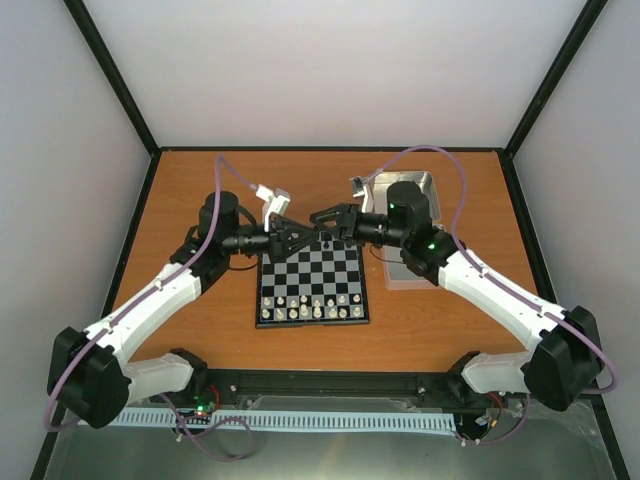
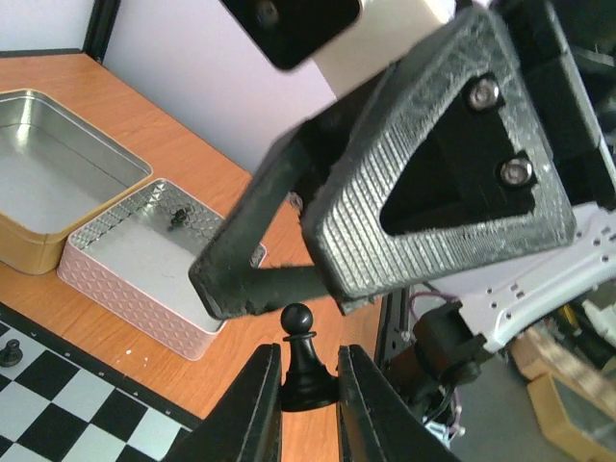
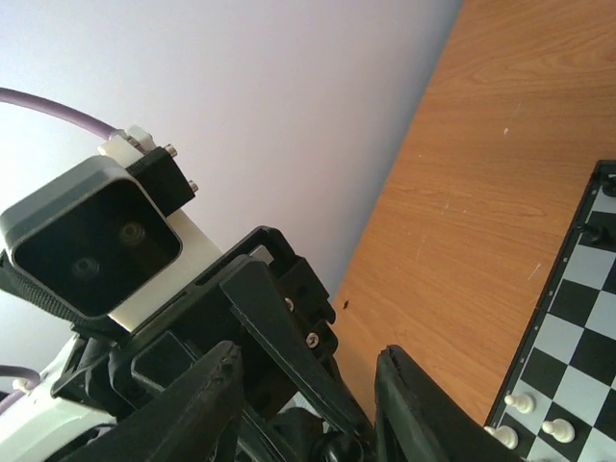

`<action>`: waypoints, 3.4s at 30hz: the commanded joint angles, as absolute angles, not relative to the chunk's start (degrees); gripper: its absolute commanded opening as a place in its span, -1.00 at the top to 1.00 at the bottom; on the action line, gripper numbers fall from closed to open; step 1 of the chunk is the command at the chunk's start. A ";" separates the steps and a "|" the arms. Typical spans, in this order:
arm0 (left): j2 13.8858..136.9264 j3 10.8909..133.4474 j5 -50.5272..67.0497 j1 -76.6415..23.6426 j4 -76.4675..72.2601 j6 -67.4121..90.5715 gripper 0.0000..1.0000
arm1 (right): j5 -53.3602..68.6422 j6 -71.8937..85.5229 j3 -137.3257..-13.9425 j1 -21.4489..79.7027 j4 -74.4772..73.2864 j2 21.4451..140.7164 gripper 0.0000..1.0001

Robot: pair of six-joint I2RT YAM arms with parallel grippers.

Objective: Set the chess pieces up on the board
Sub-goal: Place the chess piece on the chessboard.

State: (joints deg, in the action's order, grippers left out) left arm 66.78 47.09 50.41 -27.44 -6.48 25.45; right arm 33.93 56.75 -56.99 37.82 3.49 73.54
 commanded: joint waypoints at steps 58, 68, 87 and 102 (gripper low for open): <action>39.69 41.76 -24.32 -27.33 22.53 19.04 -0.41 | -12.85 18.37 -77.12 52.83 -12.70 106.62 0.95; 41.56 41.97 -22.23 -27.33 22.03 18.86 -0.42 | -14.67 16.15 -80.10 53.37 -7.43 115.13 0.95; 42.31 42.00 -21.95 -27.33 21.94 18.22 -0.42 | -17.90 17.12 -81.61 53.26 -2.03 122.08 0.93; 42.50 42.00 -21.75 -27.33 22.01 18.30 -0.42 | -16.68 19.10 -80.67 53.17 -3.90 119.72 0.79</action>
State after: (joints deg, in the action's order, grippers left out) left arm 42.54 41.71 -21.80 -27.44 23.55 18.72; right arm -17.17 18.00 -80.58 52.80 -3.75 121.78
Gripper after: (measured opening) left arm 0.710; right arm 0.106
